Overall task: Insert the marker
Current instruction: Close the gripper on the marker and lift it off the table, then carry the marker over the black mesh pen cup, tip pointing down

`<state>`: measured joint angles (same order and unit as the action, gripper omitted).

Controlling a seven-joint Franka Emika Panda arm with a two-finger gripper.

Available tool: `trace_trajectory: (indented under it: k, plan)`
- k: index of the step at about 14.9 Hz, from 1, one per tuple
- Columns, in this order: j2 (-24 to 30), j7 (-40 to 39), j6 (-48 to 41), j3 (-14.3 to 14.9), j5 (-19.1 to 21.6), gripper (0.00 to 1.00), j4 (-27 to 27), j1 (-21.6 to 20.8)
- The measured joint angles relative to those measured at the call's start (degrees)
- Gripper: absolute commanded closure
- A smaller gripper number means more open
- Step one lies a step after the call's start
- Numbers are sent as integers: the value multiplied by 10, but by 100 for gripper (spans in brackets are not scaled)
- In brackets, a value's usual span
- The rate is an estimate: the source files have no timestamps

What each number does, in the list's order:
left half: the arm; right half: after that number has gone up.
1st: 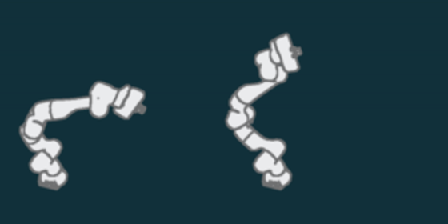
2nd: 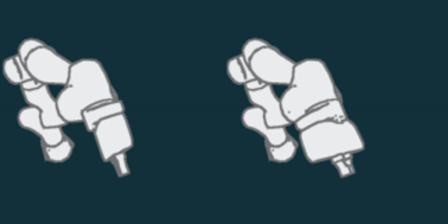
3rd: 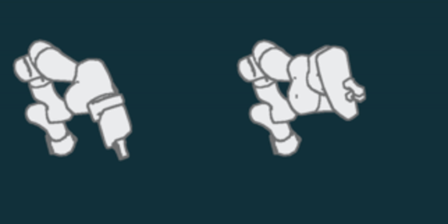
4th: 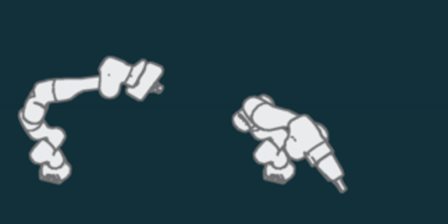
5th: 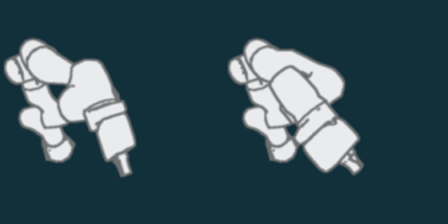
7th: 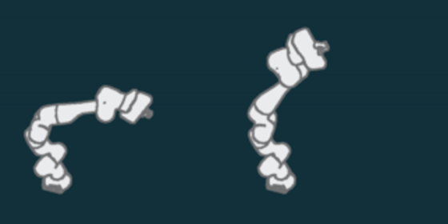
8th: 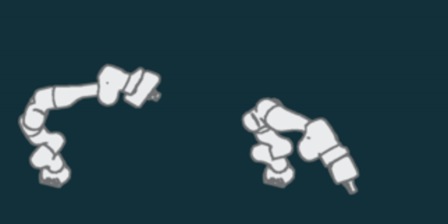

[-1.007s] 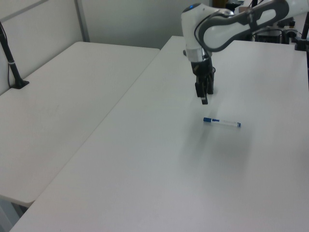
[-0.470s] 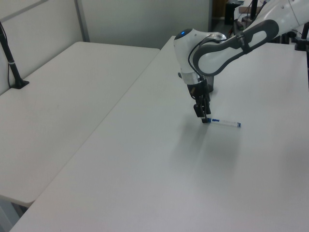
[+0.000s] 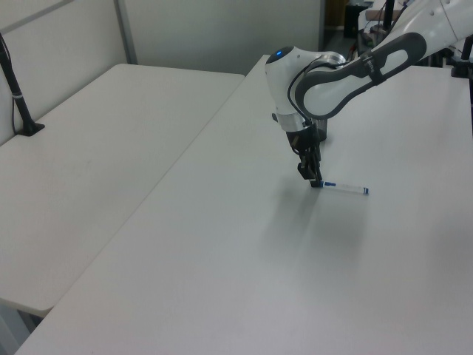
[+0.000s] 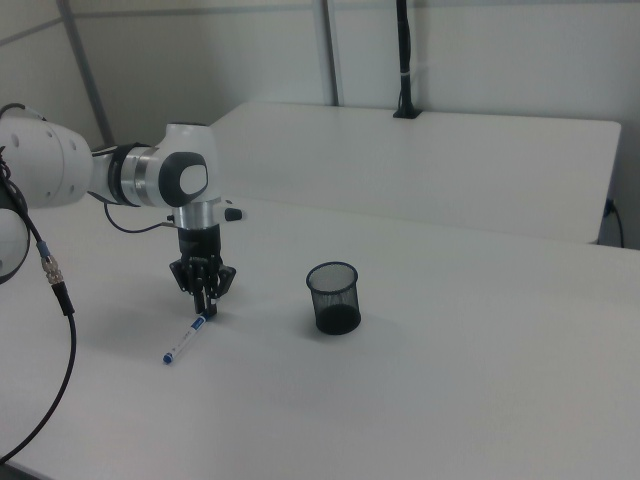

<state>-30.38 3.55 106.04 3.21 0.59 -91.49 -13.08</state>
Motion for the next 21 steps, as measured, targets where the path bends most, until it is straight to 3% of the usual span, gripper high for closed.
trace_trajectory:
  k: [7,14,21]
  plan:
    - [-5,0,0,0,-3,92,0,-2]
    - [16,0,0,8,-3,98,15,4]
    - [101,-5,0,15,-3,98,68,100]
